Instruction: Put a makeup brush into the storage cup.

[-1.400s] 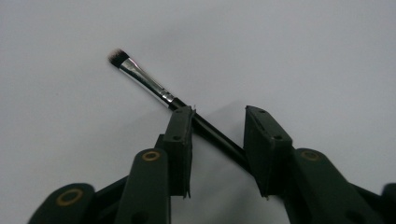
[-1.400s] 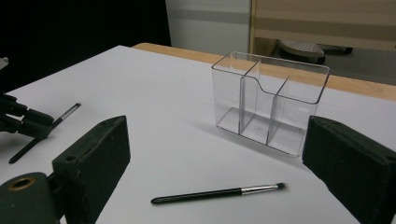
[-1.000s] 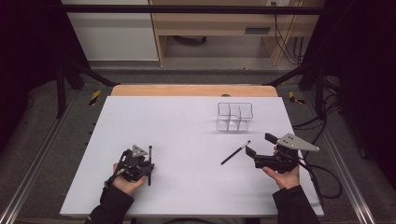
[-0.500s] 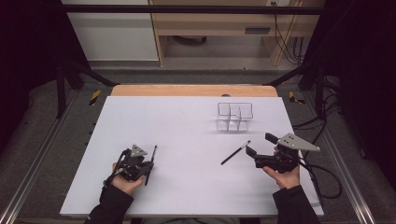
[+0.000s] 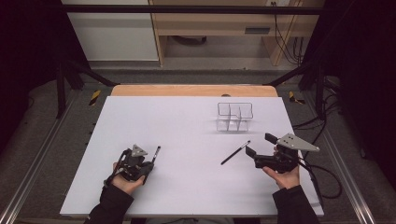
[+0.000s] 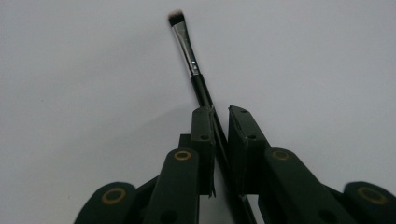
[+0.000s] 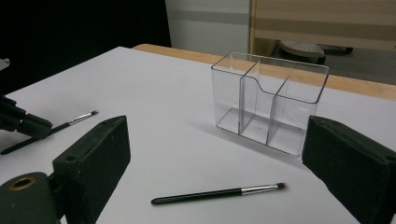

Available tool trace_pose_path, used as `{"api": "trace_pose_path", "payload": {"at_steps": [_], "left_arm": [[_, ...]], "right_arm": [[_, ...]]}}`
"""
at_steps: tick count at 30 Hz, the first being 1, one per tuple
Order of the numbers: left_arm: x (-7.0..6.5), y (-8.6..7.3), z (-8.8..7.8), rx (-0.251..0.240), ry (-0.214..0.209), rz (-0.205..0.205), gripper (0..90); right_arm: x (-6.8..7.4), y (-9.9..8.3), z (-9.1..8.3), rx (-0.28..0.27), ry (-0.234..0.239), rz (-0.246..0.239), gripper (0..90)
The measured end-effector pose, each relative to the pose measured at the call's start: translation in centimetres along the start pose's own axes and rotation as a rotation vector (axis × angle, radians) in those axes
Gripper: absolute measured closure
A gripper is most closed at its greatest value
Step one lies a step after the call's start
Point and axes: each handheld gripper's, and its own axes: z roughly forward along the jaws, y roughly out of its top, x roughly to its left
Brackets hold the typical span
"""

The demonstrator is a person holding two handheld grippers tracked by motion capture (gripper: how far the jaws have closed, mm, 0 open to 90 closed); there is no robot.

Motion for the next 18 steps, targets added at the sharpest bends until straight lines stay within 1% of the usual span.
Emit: {"api": "trace_pose_path", "payload": {"at_steps": [3,8,10,11,14,17,18], "left_arm": [[0.1,0.0,-0.1,-0.003,-0.012,0.013,83.2],[0.1,0.0,0.0,-0.002,-0.01,0.024,83.1],[0.2,0.1,-0.1,0.0,-0.016,0.027,82.8],[0.2,0.2,-0.3,-0.009,-0.021,0.016,81.2],[0.3,0.7,-0.9,-0.023,-0.029,0.023,71.7],[0.2,1.4,-1.2,-0.008,-0.041,0.029,62.8],[0.2,1.7,-1.3,0.001,-0.039,0.04,60.5]], "right_arm": [[0.0,0.0,0.0,-0.003,0.001,0.004,8.1],[-0.1,0.0,-0.1,-0.003,0.0,0.003,8.2],[-0.1,0.0,-0.1,-0.004,0.001,0.003,8.2],[-0.1,0.0,-0.1,-0.003,0.001,0.002,8.2],[-0.2,0.0,-0.1,-0.004,-0.001,0.004,8.2],[-0.1,0.0,-0.1,-0.002,-0.001,0.004,8.2],[-0.1,0.0,-0.1,-0.004,-0.001,0.005,8.2]]}}
